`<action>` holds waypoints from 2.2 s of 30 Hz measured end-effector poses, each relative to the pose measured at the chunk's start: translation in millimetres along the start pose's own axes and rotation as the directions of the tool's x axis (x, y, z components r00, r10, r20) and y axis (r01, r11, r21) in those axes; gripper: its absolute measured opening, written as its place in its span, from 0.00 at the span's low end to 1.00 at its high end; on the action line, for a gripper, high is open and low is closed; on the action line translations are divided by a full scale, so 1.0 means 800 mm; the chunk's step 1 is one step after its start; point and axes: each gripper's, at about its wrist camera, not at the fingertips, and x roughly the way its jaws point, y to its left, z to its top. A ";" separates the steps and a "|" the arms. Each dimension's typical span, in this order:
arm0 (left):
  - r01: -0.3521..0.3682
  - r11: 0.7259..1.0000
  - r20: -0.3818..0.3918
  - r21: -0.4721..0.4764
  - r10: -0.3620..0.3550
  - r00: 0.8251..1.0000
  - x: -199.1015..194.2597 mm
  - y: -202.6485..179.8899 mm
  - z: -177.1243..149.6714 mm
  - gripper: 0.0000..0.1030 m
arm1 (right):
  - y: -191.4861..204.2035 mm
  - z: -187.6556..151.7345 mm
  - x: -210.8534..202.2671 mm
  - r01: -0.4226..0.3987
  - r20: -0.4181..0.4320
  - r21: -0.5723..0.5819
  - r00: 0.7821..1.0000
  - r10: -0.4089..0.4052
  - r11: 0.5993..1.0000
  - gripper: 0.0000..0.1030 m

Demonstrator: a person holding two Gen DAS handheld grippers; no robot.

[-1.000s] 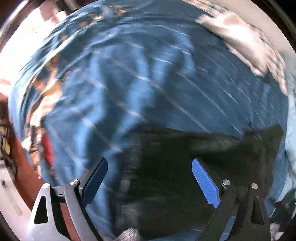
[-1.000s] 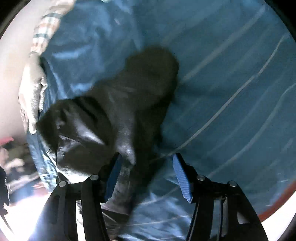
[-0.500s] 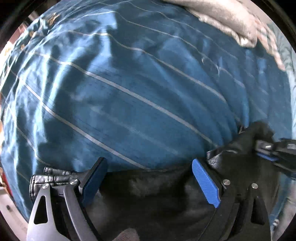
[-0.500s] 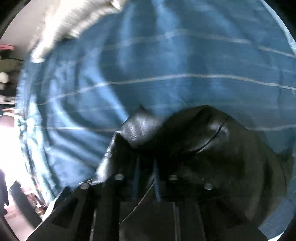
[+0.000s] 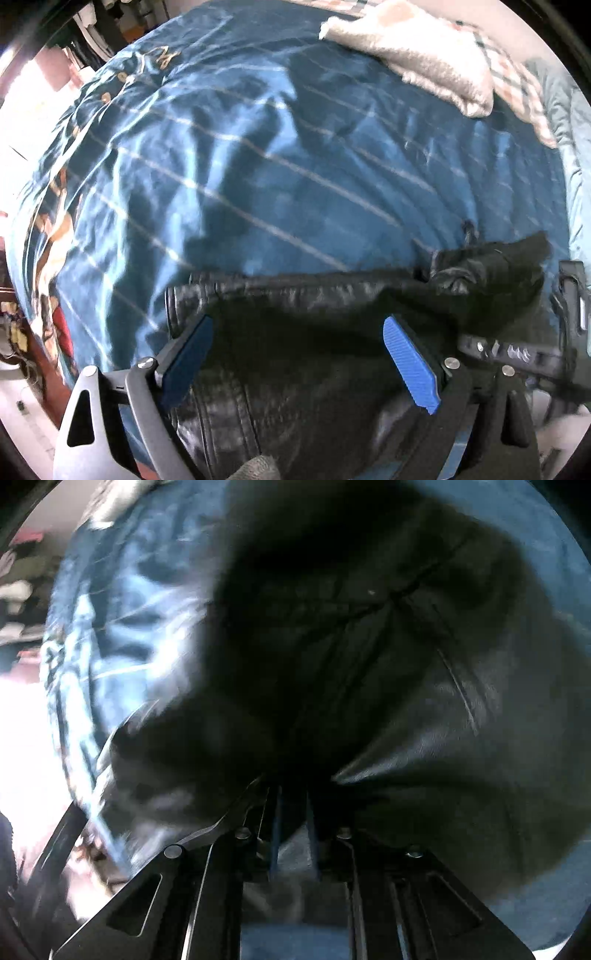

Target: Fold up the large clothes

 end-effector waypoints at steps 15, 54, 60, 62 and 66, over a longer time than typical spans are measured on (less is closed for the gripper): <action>0.003 0.986 -0.043 0.168 0.005 0.999 0.033 -0.124 -0.014 0.92 | -0.199 -0.088 -0.161 -0.308 0.327 0.246 0.919 0.221 0.919 0.68; 0.201 0.979 -0.096 0.027 -0.197 0.976 0.088 -0.031 -0.004 1.00 | 0.021 -0.039 -0.205 -0.618 0.202 -0.310 0.700 0.685 0.722 0.21; 0.234 0.948 -0.015 -0.218 -0.243 0.970 0.002 0.114 -0.043 1.00 | 0.141 -0.077 -0.187 -0.559 0.030 -0.456 0.768 0.639 0.693 0.21; 0.191 0.935 0.015 -0.299 -0.195 0.981 -0.028 0.173 -0.069 1.00 | 0.186 -0.093 -0.158 -0.553 -0.046 -0.490 0.788 0.614 0.674 0.21; 0.073 0.885 0.033 -0.460 -0.065 0.997 -0.075 0.290 -0.126 1.00 | 0.265 -0.132 -0.086 -0.503 -0.156 -0.564 0.844 0.513 0.655 0.21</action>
